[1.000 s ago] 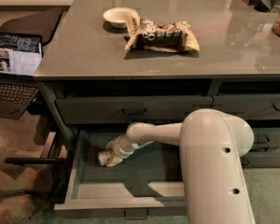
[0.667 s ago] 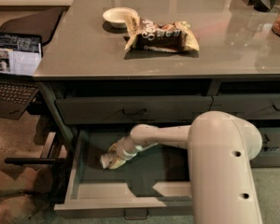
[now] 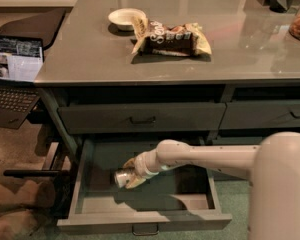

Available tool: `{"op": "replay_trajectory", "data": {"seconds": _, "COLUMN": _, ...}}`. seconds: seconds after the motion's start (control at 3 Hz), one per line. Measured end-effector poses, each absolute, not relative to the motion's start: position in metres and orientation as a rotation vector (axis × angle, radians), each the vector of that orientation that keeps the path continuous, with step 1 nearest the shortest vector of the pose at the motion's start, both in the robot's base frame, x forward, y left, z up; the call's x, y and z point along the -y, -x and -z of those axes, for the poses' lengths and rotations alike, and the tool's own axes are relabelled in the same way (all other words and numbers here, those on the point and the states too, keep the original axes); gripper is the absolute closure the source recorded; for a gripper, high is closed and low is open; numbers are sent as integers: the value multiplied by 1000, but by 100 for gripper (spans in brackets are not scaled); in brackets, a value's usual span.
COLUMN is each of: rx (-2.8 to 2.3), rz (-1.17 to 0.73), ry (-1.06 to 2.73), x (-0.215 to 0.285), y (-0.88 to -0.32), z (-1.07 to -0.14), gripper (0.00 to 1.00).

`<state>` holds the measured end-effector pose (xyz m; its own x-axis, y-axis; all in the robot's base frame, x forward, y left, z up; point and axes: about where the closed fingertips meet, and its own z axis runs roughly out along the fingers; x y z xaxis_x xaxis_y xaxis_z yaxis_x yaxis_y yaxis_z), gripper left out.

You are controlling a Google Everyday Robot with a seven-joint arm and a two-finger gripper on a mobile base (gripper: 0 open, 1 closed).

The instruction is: Pick 7up can from middle drawer and place on counter

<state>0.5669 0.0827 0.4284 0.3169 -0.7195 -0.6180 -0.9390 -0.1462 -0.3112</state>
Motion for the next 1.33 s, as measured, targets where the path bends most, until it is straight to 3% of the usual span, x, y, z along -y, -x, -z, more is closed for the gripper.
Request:
{"op": "replay_trajectory", "data": {"seconds": 0.67, "rx": -1264, "rz": -319, "ry": 1983, "x": -48, "y": -508, "z": -537, "gripper": 100}}
{"op": "replay_trajectory", "data": {"seconds": 1.33, "rx": -1122, "rz": -39, "ry": 2067, "x": -46, "y": -497, "z": -702, "gripper": 100}}
